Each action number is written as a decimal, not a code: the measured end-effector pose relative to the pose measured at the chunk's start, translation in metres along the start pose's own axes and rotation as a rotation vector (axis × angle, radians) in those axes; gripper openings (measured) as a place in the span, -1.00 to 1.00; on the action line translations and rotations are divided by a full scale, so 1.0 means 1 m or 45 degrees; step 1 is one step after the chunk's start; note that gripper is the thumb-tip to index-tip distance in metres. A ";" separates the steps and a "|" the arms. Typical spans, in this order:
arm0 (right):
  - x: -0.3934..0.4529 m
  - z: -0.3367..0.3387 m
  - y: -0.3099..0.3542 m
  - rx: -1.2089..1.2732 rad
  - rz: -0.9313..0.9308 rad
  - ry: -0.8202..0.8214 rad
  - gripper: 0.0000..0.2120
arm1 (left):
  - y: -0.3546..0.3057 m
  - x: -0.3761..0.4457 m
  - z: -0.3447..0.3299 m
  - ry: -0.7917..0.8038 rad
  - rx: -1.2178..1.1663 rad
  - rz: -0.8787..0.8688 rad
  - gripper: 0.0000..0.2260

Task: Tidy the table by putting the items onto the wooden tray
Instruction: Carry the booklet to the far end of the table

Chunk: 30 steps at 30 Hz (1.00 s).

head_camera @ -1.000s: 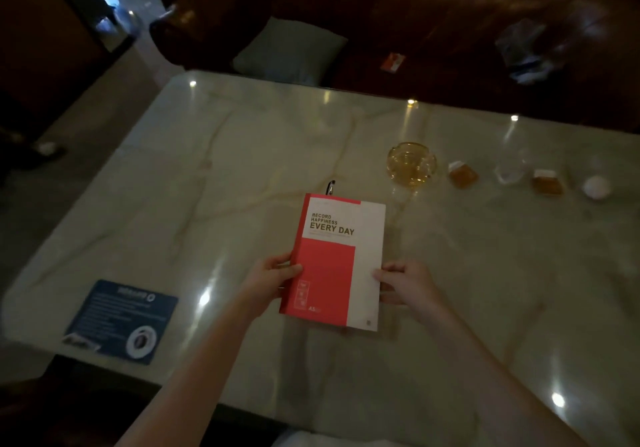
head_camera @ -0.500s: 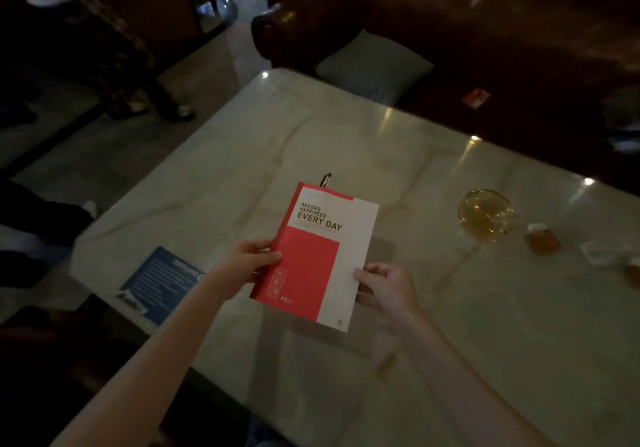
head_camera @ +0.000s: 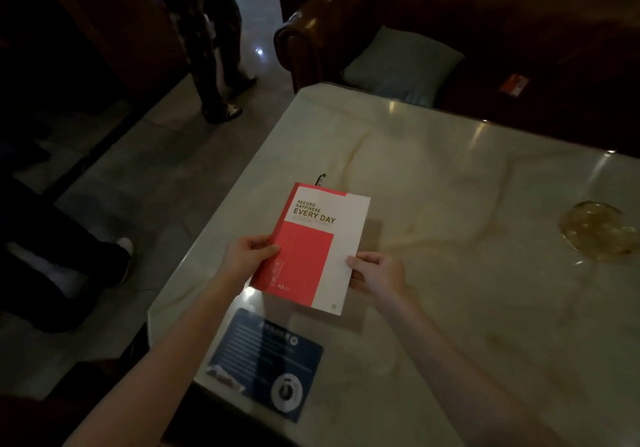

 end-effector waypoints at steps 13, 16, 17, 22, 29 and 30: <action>0.007 -0.117 0.004 0.027 -0.112 -0.064 -0.85 | 0.009 0.098 0.064 -0.210 0.053 -0.061 -0.69; 0.015 -0.132 0.001 -0.036 -0.113 -0.081 -0.96 | 0.013 0.114 0.069 -0.249 0.073 -0.062 -0.70; 0.019 -0.136 -0.002 -0.072 -0.107 -0.087 -0.94 | 0.013 0.118 0.070 -0.266 0.101 -0.069 -0.70; 0.032 -0.146 -0.015 -0.350 0.047 -0.156 -0.94 | 0.009 0.124 0.073 -0.342 0.264 -0.191 -0.72; 0.027 -0.147 -0.003 -0.689 0.346 -0.228 -0.81 | 0.010 0.125 0.078 -0.409 0.482 -0.343 -0.74; 0.026 -0.147 -0.001 -0.719 0.370 -0.236 -0.81 | 0.009 0.125 0.078 -0.410 0.495 -0.358 -0.74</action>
Point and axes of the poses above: each hand's wrist, its own x-axis towards the middle knuckle, its own z-axis out of the back of the hand, y = z × x, the point moved 7 cm from there along x, towards the middle knuckle, and after that the axes turned 15 degrees about -y, right-handed, at the moved point
